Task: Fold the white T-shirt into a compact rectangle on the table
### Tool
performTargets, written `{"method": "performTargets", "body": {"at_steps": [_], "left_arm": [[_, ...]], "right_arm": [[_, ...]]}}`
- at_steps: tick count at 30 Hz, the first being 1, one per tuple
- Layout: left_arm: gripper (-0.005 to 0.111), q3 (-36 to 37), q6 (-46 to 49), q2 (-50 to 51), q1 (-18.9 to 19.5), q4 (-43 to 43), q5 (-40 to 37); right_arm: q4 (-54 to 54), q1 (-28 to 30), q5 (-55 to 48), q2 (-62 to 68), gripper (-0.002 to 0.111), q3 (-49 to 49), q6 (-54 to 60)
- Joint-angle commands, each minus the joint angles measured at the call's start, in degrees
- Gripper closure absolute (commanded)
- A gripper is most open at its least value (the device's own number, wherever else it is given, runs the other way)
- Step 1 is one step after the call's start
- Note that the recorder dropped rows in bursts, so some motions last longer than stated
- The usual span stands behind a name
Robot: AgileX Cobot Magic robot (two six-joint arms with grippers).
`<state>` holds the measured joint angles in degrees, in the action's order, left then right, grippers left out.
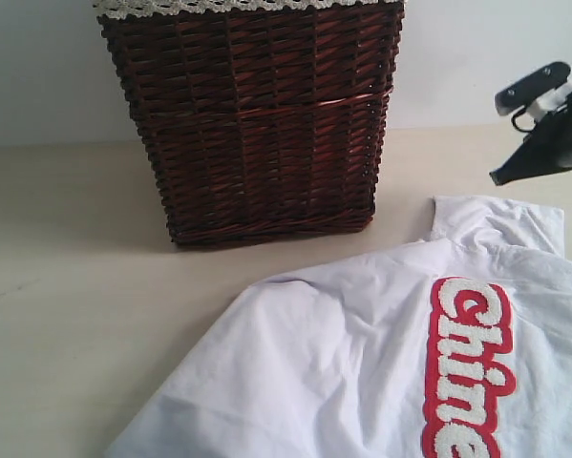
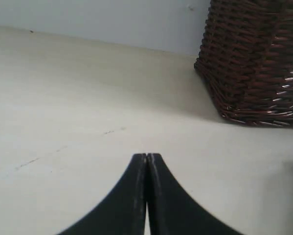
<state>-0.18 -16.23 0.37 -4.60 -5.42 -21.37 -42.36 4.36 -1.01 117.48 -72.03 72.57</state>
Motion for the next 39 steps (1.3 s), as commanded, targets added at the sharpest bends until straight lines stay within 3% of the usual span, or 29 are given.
{"method": "performTargets", "body": {"at_steps": [1, 3, 5, 10, 12, 21, 26, 31, 35, 39], "left_arm": [[0.105, 0.18, -0.04, -0.37, -0.06, 0.13, 0.24], [0.105, 0.18, -0.04, -0.37, -0.06, 0.13, 0.24], [0.105, 0.18, -0.04, -0.37, -0.06, 0.13, 0.24], [0.105, 0.18, -0.04, -0.37, -0.06, 0.13, 0.24], [0.105, 0.18, -0.04, -0.37, -0.06, 0.13, 0.24], [0.105, 0.18, -0.04, -0.37, -0.06, 0.13, 0.24], [0.105, 0.18, -0.04, -0.37, -0.06, 0.13, 0.24], [0.105, 0.18, -0.04, -0.37, -0.06, 0.13, 0.24], [0.105, 0.18, -0.04, -0.37, -0.06, 0.13, 0.24], [0.105, 0.18, -0.04, -0.37, -0.06, 0.13, 0.24]], "right_arm": [[4.73, -0.57, -46.44, -7.56, 0.108, -0.24, 0.16], [8.63, -1.97, -55.83, -7.24, 0.108, 1.7, 0.37], [12.23, -3.87, -58.23, -6.62, 0.108, 5.67, 0.37], [17.41, -8.87, -38.14, -3.0, 0.108, 15.76, -5.11], [17.5, -10.68, -35.26, -0.88, 0.108, 17.24, -6.46], [14.72, -20.85, -43.22, 1.48, 0.108, 17.36, -1.8], [11.16, -21.16, -44.04, 0.45, 0.108, 17.25, -1.79], [11.28, -19.25, -41.35, -7.93, 0.083, 17.13, -2.19], [11.21, -15.84, -29.73, -15.91, 0.059, 17.13, -2.64], [11.06, -9.5, -9.74, -16.27, 0.059, 16.39, -7.86]]}}
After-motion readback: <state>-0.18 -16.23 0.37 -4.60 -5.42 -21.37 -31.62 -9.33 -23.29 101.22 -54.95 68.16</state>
